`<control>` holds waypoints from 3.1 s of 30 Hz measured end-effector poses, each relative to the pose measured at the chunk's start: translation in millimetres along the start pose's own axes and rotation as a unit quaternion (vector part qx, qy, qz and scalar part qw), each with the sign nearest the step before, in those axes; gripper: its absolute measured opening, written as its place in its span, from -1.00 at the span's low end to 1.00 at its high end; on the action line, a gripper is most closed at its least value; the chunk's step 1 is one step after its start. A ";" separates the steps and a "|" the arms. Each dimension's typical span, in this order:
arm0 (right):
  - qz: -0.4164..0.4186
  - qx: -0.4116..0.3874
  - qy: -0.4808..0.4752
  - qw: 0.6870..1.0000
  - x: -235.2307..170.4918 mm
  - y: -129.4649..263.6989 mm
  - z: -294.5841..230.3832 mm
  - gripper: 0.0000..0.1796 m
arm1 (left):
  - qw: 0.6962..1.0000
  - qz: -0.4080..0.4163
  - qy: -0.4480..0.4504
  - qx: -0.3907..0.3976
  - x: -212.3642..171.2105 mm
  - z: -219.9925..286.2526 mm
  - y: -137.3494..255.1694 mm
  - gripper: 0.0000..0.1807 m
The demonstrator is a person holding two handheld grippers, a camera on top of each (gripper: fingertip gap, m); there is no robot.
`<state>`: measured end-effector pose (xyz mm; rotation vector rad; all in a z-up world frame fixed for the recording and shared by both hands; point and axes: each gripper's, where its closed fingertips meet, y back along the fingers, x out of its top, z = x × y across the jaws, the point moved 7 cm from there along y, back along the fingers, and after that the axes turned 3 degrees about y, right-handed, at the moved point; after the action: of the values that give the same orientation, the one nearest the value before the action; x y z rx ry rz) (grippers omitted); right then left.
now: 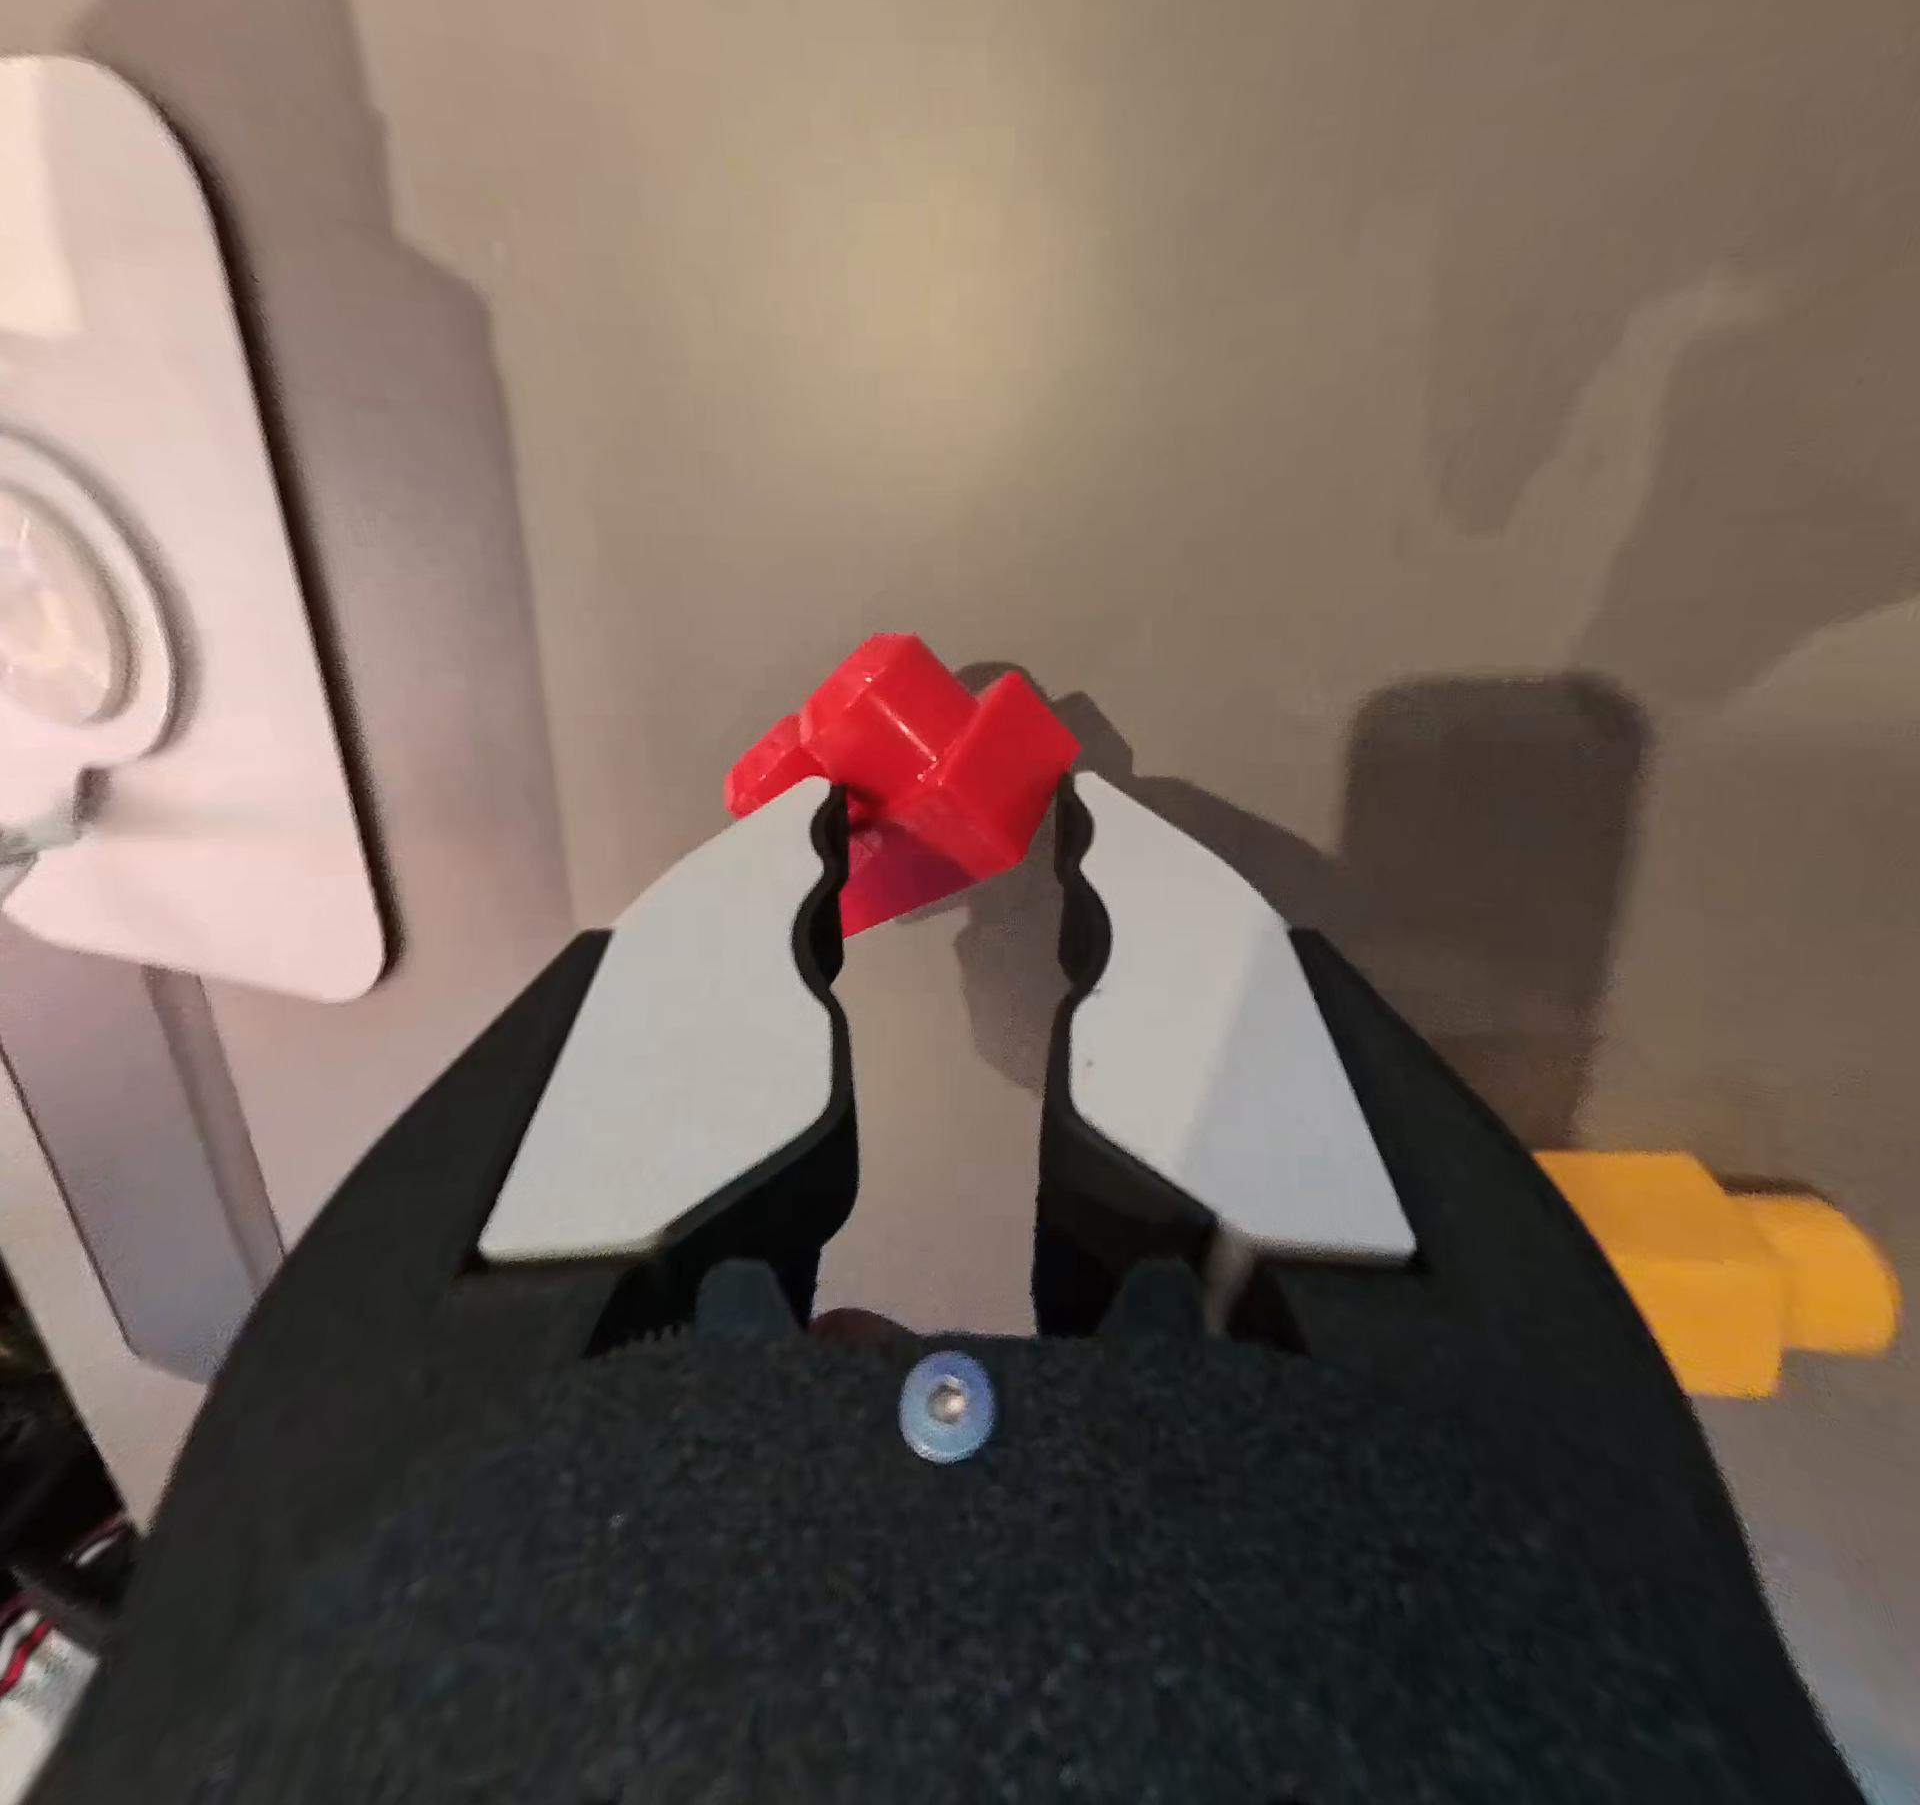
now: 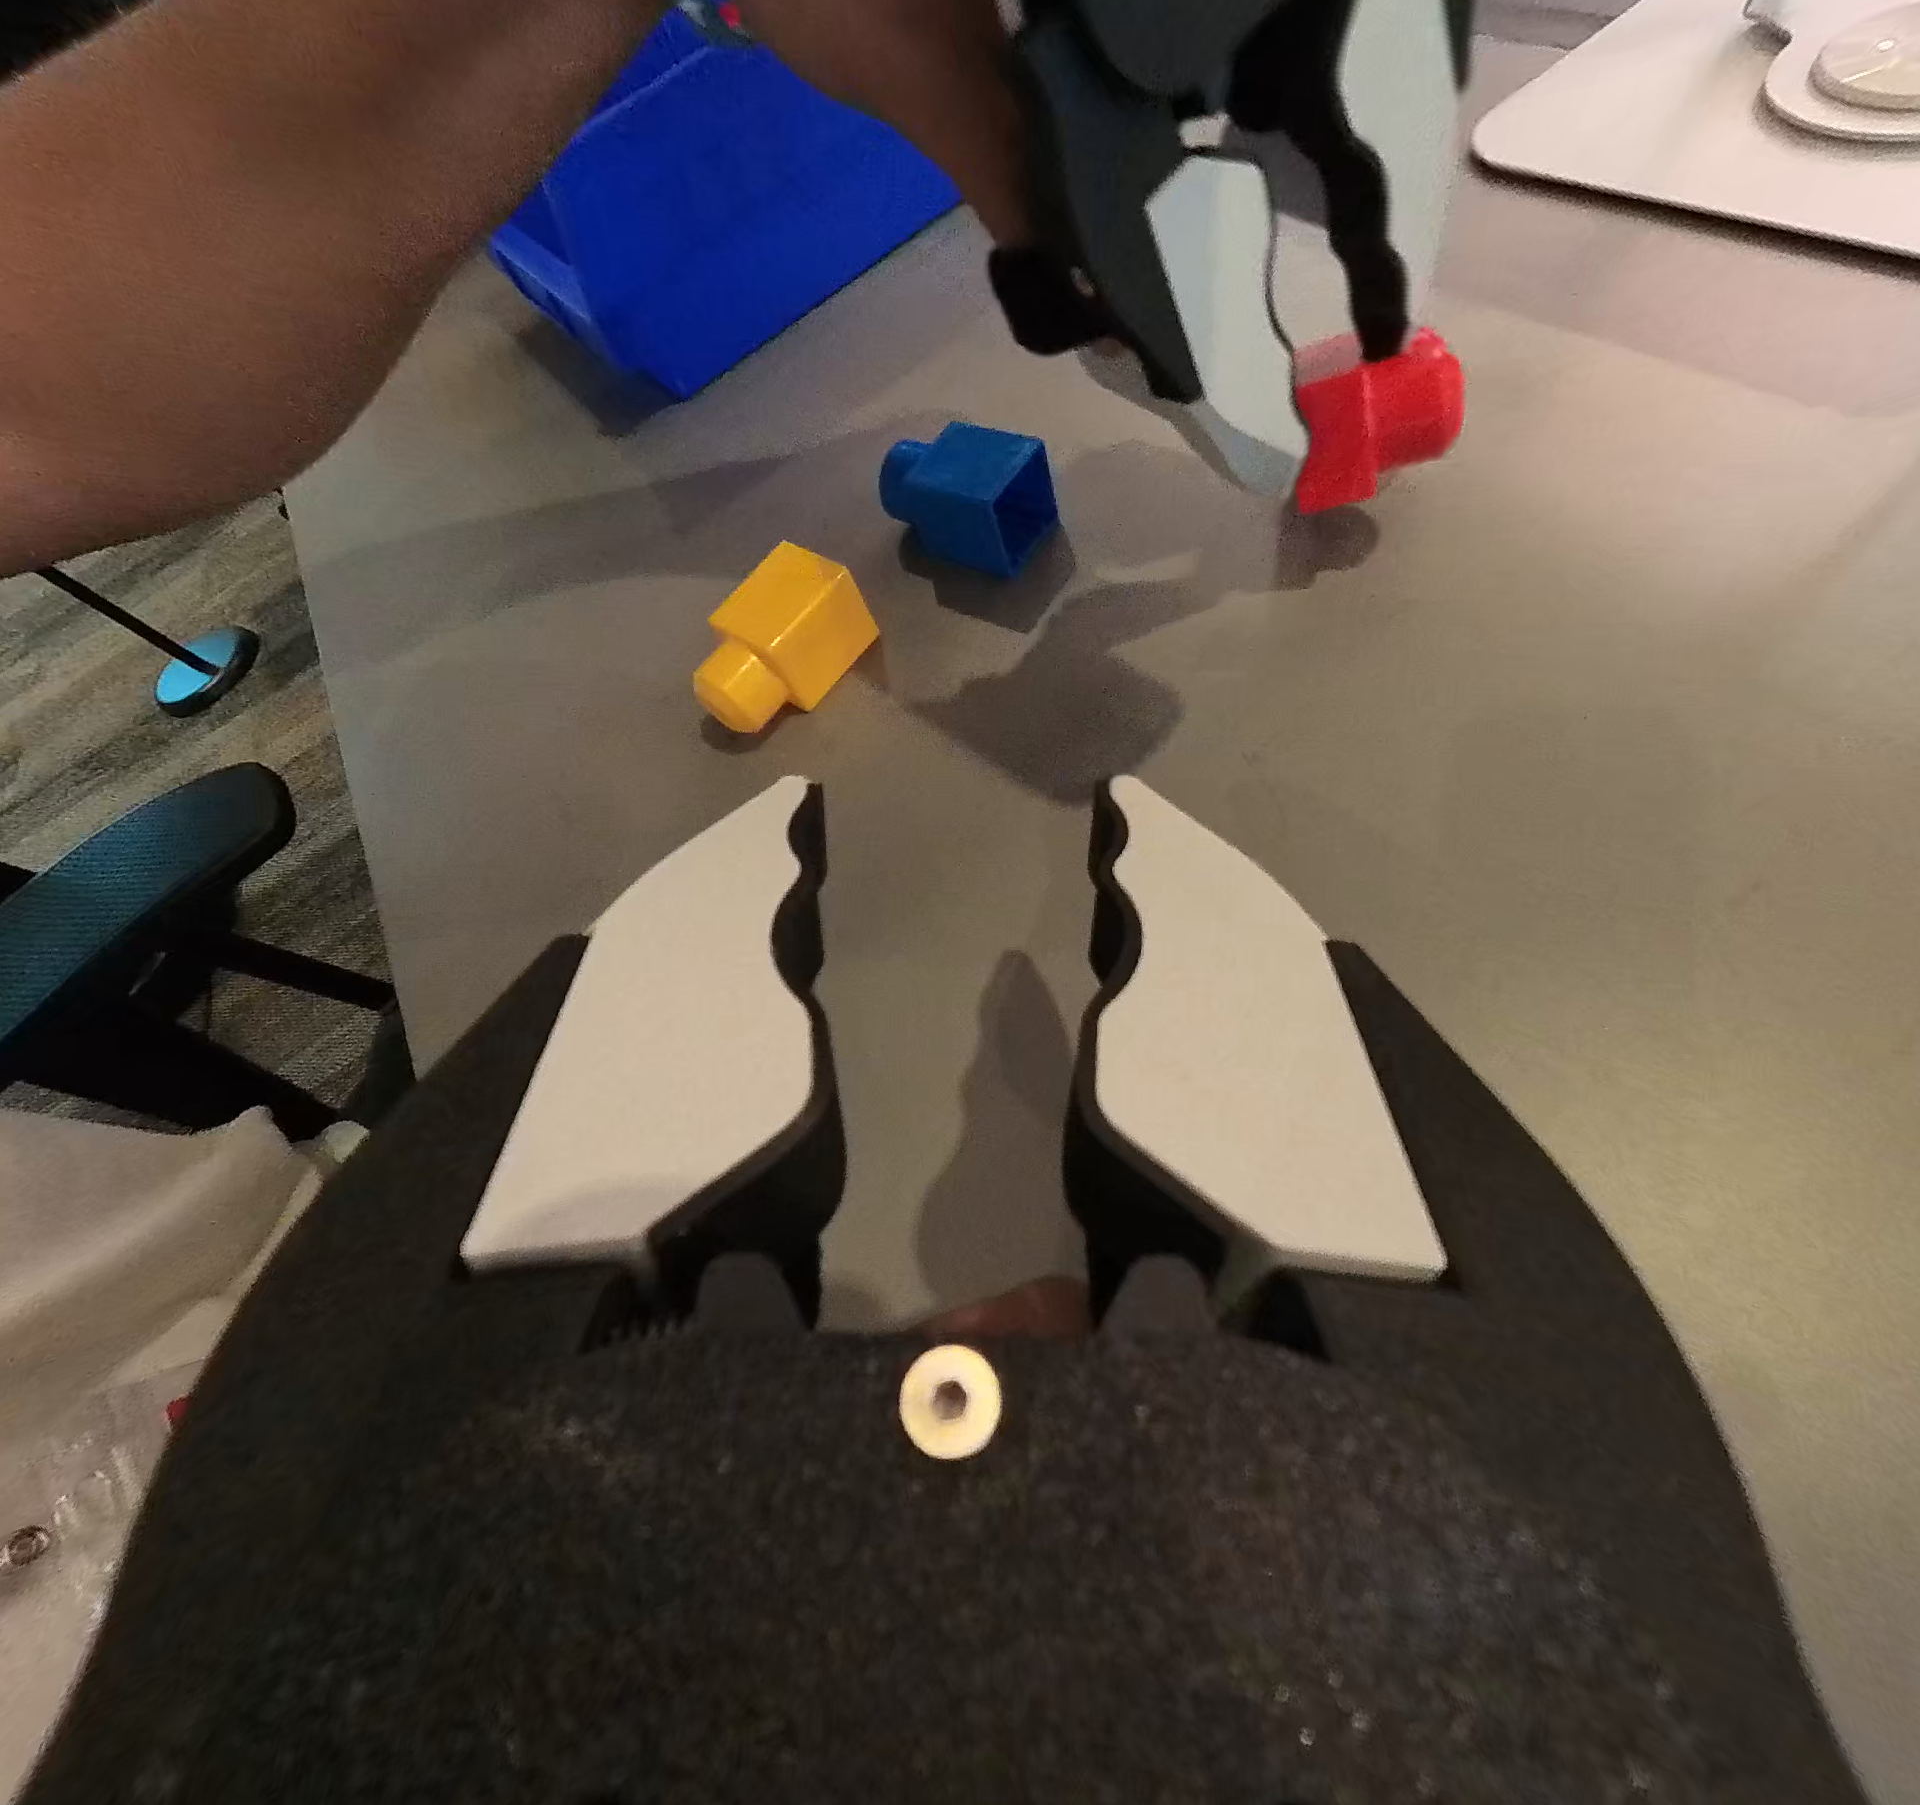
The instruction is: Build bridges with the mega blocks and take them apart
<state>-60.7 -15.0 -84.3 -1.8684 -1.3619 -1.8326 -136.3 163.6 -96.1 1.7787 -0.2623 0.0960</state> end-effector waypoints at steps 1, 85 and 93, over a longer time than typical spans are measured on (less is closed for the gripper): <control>-0.001 0.002 -0.001 1.000 -0.5 0.3 0.1 -0.46 | 1.000 -0.001 -0.004 -0.002 4.6 0.3 -2.7 -0.58; -0.035 -0.008 0.002 0.999 -18.2 -9.0 11.3 -0.46 | 0.808 0.207 0.531 0.145 -108.5 165.0 23.9 -0.09; -0.034 -0.004 0.001 0.999 -18.3 -7.7 11.4 -0.46 | 0.886 0.170 0.410 0.131 -111.5 157.6 24.0 -0.56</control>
<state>-54.7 -11.3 -106.1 -1.8465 -1.4367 -1.8740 -262.2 19.6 -131.6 1.7769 0.0656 1.1545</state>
